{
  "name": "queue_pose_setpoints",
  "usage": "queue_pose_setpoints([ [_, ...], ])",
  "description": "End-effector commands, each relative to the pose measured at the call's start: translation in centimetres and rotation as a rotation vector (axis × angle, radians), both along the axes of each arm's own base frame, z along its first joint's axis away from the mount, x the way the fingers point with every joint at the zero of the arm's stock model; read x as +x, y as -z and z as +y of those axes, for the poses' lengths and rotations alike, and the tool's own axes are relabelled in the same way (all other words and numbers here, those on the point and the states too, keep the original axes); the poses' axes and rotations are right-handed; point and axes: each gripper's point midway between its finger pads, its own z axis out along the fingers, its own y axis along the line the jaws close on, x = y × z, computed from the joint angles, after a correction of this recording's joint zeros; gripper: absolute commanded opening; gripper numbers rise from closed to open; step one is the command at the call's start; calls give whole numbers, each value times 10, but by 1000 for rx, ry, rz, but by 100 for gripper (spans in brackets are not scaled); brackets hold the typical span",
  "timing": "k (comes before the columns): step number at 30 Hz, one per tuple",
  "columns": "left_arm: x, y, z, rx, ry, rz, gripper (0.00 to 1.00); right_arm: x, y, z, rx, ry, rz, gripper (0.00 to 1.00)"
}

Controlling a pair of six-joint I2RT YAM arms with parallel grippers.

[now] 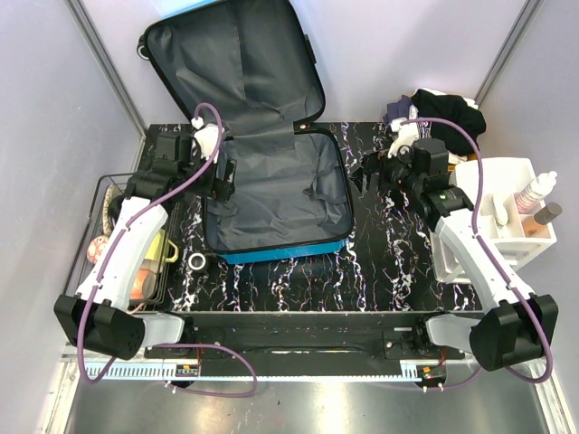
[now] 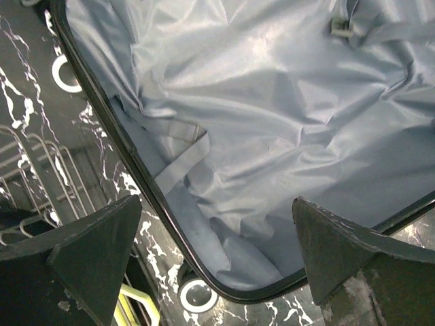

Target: Open, take out, and arrange the luggage

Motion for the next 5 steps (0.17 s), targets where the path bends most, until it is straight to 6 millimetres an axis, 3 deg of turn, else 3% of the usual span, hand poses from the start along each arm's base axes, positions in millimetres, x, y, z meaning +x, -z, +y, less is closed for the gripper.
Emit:
queue_pose_setpoints([
  [1,-10,4,9,9,-47,-7,99,-1,-30,1,62,20,-108,100],
  [5,-11,0,8,3,-40,-17,99,-8,-32,-2,59,23,-124,100],
])
